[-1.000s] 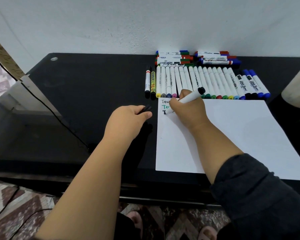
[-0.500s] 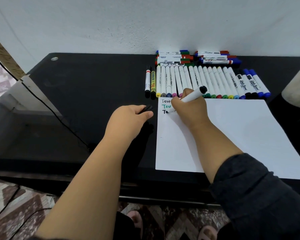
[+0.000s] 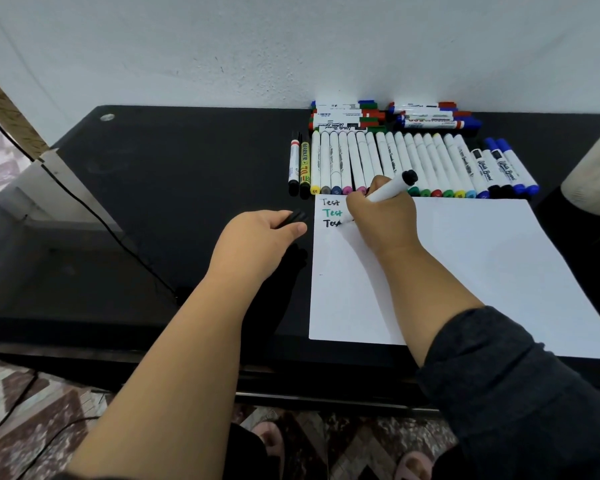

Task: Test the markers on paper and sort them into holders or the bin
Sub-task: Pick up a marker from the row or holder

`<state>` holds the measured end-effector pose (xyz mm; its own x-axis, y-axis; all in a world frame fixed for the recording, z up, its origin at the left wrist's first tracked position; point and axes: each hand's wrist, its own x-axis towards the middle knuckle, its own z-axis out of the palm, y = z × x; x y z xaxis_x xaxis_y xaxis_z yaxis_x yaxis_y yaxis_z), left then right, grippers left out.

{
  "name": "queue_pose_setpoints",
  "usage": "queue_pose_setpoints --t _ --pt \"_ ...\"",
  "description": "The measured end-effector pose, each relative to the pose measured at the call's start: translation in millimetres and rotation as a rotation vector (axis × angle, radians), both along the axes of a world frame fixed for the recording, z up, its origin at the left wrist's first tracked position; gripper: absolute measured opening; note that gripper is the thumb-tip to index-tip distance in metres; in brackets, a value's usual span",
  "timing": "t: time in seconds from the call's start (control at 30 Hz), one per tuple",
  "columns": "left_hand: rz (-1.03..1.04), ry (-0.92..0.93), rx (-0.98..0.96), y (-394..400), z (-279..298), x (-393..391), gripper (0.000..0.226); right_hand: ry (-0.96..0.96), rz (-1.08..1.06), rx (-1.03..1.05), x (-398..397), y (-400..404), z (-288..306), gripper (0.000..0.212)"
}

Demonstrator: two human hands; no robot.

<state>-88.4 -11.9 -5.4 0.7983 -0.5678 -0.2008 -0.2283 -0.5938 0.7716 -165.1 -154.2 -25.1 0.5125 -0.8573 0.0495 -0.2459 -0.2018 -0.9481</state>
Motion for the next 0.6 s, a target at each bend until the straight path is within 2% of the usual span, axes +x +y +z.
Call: queue_pose_setpoints --t 0.43,0.6 --pt "-0.035 -0.028 0.052 -1.0 3.2 -1.8 0.035 0.004 -0.008 0.01 -0.9 -0.6 2.2 0.038" --pt "-0.042 0.048 -0.039 2.5 5.8 -5.0 0.034 -0.063 -0.058 0.182 -2.8 -4.6 9.6 0.033"
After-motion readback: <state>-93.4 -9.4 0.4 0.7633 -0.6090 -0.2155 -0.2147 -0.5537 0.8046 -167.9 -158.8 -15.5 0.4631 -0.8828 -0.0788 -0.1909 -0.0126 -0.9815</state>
